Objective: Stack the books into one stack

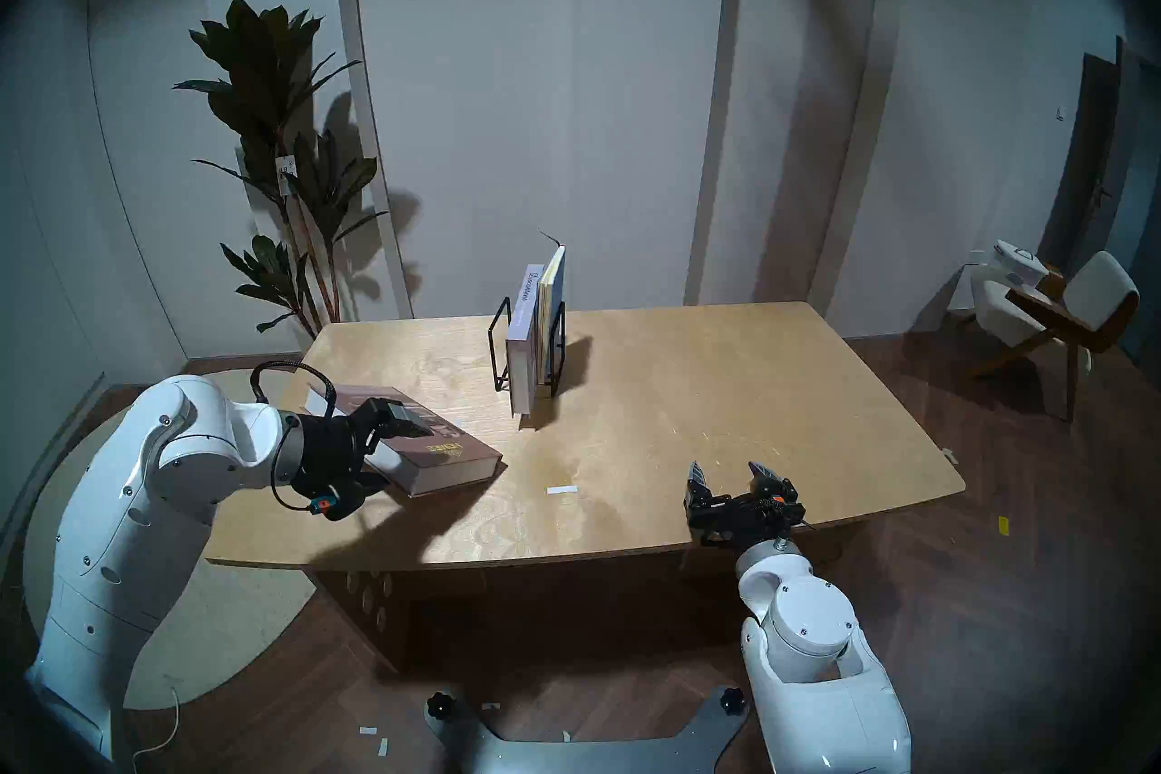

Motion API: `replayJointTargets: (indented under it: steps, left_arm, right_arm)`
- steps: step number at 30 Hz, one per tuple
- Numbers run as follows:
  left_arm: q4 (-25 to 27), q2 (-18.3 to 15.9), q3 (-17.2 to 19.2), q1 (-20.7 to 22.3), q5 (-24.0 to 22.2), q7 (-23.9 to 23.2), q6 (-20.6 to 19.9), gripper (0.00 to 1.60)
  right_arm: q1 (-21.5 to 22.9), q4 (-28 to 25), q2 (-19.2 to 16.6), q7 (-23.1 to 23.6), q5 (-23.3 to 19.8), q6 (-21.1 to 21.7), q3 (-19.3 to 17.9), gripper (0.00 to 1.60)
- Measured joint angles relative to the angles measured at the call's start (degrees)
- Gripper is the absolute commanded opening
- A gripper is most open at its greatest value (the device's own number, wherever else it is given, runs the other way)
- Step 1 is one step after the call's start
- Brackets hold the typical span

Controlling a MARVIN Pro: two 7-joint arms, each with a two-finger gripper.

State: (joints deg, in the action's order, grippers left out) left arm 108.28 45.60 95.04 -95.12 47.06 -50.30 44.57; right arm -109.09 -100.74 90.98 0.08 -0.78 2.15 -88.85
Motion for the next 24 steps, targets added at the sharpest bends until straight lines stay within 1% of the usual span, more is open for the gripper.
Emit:
replayJointTargets:
  steps: [3, 4, 6, 12, 13, 15, 18, 19, 24]
  left_arm:
    - [-0.7, 0.4, -1.4, 0.4, -0.1, 0.3, 0.7, 1.6]
    - [-1.6, 0.9, -2.6, 1.0, 0.5, 1.1, 1.2, 1.6]
    - [-2.2, 1.2, -3.3, 1.4, 1.2, 1.6, 1.3, 1.6]
    - [-5.6, 4.9, -6.8, 4.5, 6.1, 5.1, 0.3, 1.6]
    - [-6.6, 5.5, -8.1, 5.5, 7.9, 5.9, 0.4, 1.6]
    - [-7.3, 5.8, -9.1, 6.2, 9.3, 6.3, 0.9, 1.6]
    - [-8.4, 5.9, -10.4, 7.7, 10.7, 6.5, 3.3, 1.6]
    - [-8.6, 5.8, -10.6, 8.3, 10.9, 6.6, 4.4, 1.6]
    - [-8.6, 5.1, -10.4, 10.3, 11.1, 6.8, 7.5, 1.6]
  right_arm:
    - [0.0, 0.0, 0.0, 0.0, 0.0, 0.0, 0.0, 1.6]
    - [0.0, 0.0, 0.0, 0.0, 0.0, 0.0, 0.0, 1.6]
    - [0.0, 0.0, 0.0, 0.0, 0.0, 0.0, 0.0, 1.6]
    - [0.0, 0.0, 0.0, 0.0, 0.0, 0.0, 0.0, 1.6]
    - [0.0, 0.0, 0.0, 0.0, 0.0, 0.0, 0.0, 1.6]
    - [0.0, 0.0, 0.0, 0.0, 0.0, 0.0, 0.0, 1.6]
    - [0.0, 0.0, 0.0, 0.0, 0.0, 0.0, 0.0, 1.6]
    - [0.0, 0.1, 0.0, 0.0, 0.0, 0.0, 0.0, 1.6]
    - [0.0, 0.1, 0.0, 0.0, 0.0, 0.0, 0.0, 1.6]
